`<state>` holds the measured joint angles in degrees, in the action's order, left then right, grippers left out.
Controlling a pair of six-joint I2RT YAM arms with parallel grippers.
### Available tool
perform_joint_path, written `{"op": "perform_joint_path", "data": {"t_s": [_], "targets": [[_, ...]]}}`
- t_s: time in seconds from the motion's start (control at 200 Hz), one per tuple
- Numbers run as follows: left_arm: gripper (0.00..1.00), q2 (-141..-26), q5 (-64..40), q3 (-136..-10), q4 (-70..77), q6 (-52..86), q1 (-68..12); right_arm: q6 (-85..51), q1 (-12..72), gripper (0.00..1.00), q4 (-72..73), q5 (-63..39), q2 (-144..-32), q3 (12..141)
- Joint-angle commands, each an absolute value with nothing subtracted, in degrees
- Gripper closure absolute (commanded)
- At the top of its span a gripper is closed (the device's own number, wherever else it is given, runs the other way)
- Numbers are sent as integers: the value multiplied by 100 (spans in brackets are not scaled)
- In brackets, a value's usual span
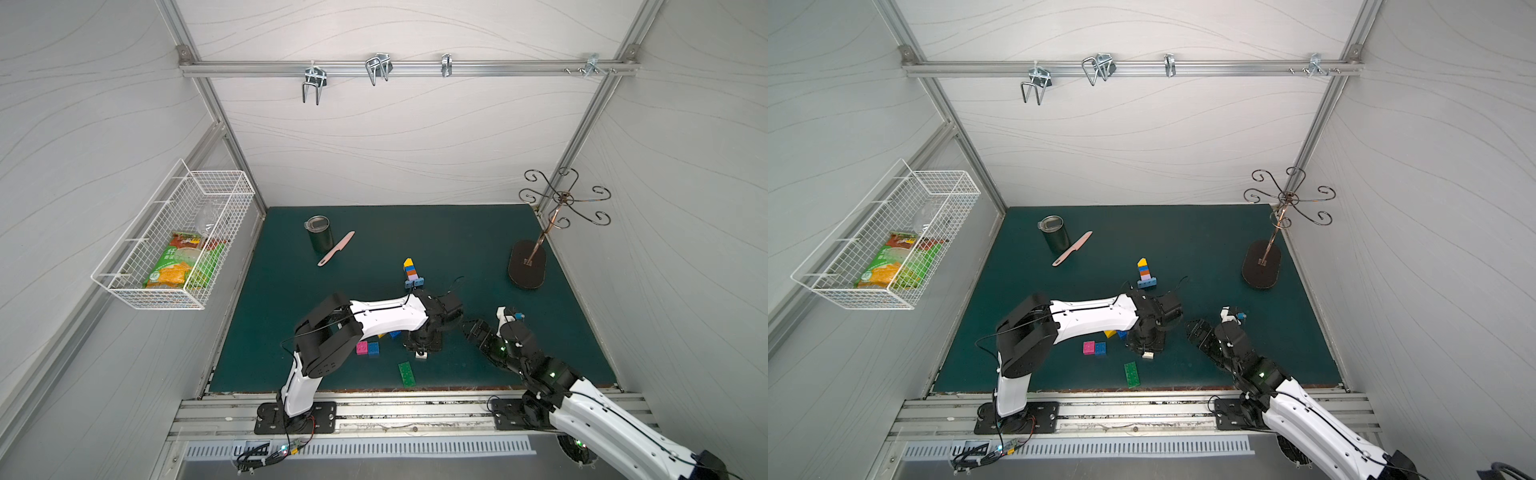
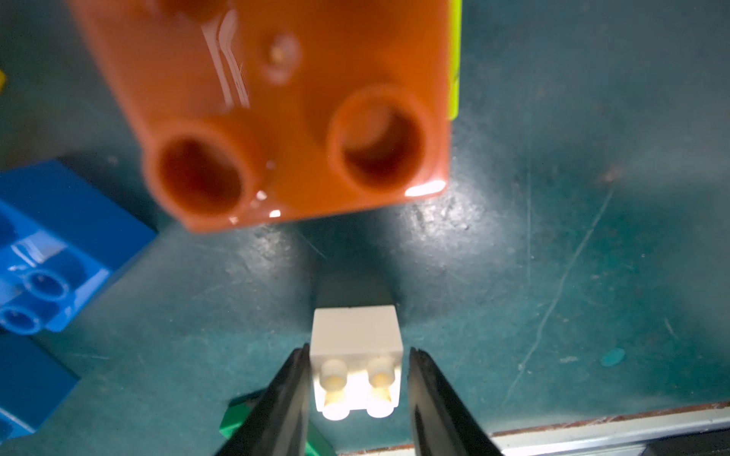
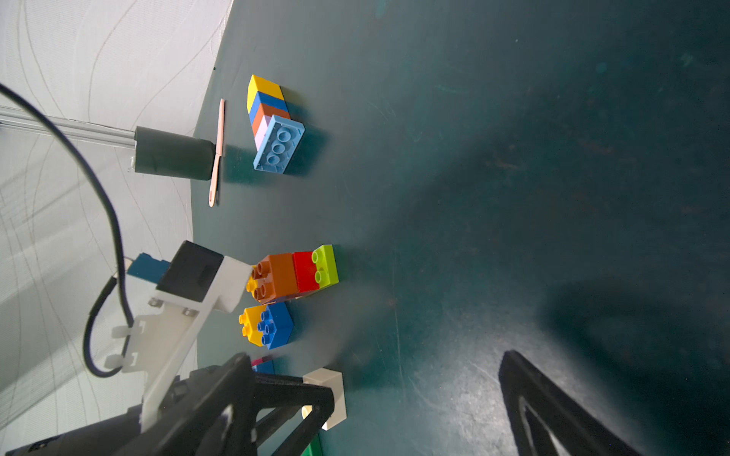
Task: Assemble the number 1 with lego
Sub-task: Pick up the lego brick from the center of the board.
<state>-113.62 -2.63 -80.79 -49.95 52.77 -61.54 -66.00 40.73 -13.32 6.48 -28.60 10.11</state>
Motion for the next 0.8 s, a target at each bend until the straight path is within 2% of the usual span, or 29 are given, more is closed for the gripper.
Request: {"op": "perform_joint_path", "data": {"t_s": [0.0,0.29,0.485,0.58,0.795], "targets": [[55,-11474,-306,-8104,-4949,5335,-6133,-6525,4043,1,-1257,643,-2813,1011],[56,-11496,-317,-8060,-4922,5327,-6134,-6524,4043,1,-1259,643,-2812,1009],[68,-11507,-321,-8062,-4955,5317,-6135,-6526,4043,1,-1257,644,-2812,1002],[70,-11515,-321,-8060,-4983,5317,-6129,-6529,4048,1,-1265,642,-2799,1003],[64,-11522,-311,-8043,-4986,5309,-6132,-6523,4035,1,-1274,644,-2777,1004]]}}
